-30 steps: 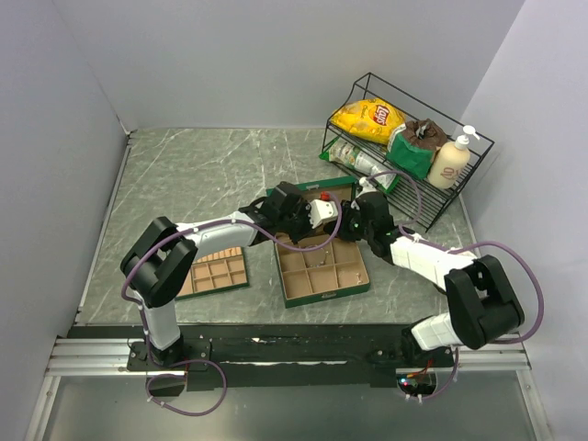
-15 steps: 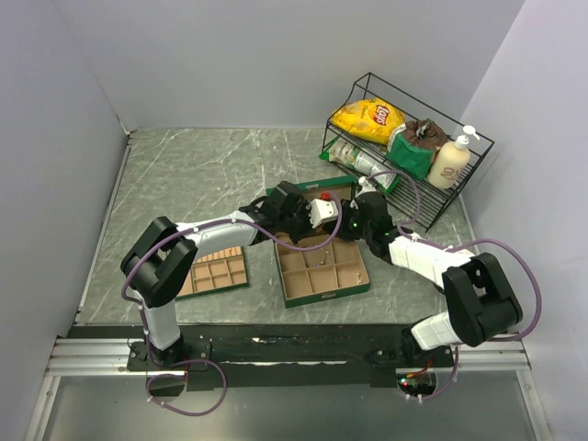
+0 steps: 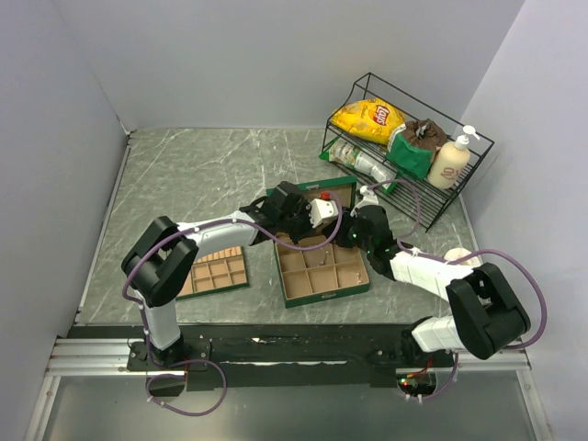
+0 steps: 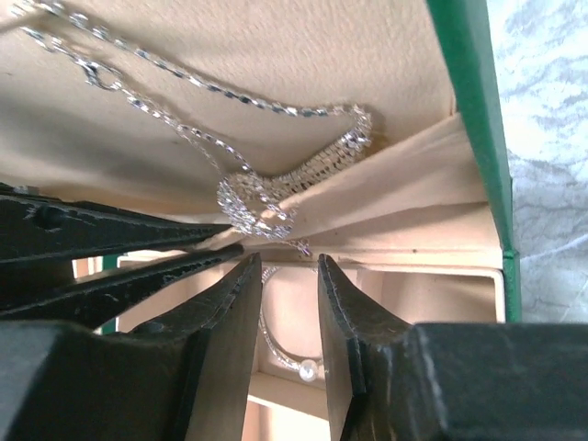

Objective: Organize the mixed jewelry

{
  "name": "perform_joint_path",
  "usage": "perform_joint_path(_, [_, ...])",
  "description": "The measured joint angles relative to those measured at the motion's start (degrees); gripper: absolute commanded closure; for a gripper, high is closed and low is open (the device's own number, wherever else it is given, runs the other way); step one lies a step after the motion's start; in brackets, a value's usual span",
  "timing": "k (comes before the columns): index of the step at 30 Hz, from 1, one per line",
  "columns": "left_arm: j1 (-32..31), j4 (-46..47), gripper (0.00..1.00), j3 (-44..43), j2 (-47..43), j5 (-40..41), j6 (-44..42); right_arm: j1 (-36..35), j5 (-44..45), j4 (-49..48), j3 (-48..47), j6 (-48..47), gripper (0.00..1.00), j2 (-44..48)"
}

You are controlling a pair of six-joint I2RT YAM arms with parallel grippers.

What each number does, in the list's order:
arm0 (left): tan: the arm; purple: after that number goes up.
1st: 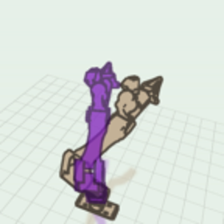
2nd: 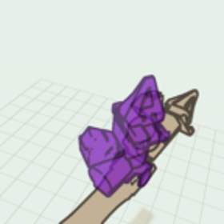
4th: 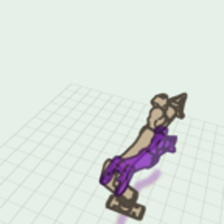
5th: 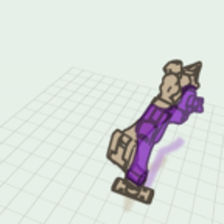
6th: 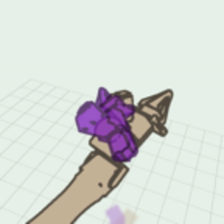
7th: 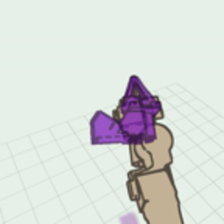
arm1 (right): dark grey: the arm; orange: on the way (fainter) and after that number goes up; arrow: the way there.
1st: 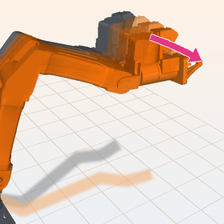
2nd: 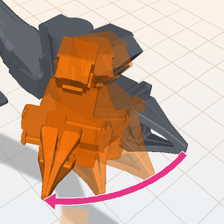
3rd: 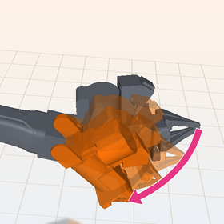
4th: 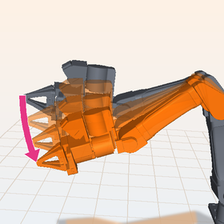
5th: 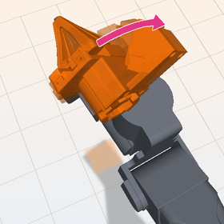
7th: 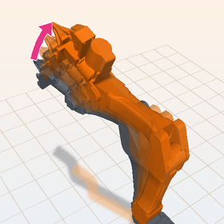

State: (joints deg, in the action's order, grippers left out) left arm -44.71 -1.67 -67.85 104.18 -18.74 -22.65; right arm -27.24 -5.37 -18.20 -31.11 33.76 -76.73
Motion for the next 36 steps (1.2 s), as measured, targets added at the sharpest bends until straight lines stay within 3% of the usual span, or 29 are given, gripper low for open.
perform_joint_path(10, [0.0,0.02,0.86,-0.44,0.66,0.2,0.07,-0.87,2.99,-5.31,0.39,-0.33,0.62,-1.09])
perform_joint_path(19, [0.0,0.04,0.86,-0.44,0.66,0.24,0.07,-1.25,2.97,-6.58,0.37,-1.53,0.74,-3.17])
perform_joint_path(24, [0.0,-0.15,0.86,-0.66,0.66,0.17,0.07,-1.25,2.34,-7.91,0.37,-2.23,0.75,-3.76])
perform_joint_path(31, [0.0,-0.22,0.86,-0.66,0.68,0.15,0.09,-1.25,2.34,-8.41,0.33,-3.41,0.93,-4.46])
perform_joint_path(36, [0.0,-0.28,0.86,-0.66,0.68,0.15,0.09,-1.25,2.56,-8.39,0.33,-4.5,1.0,-4.44])
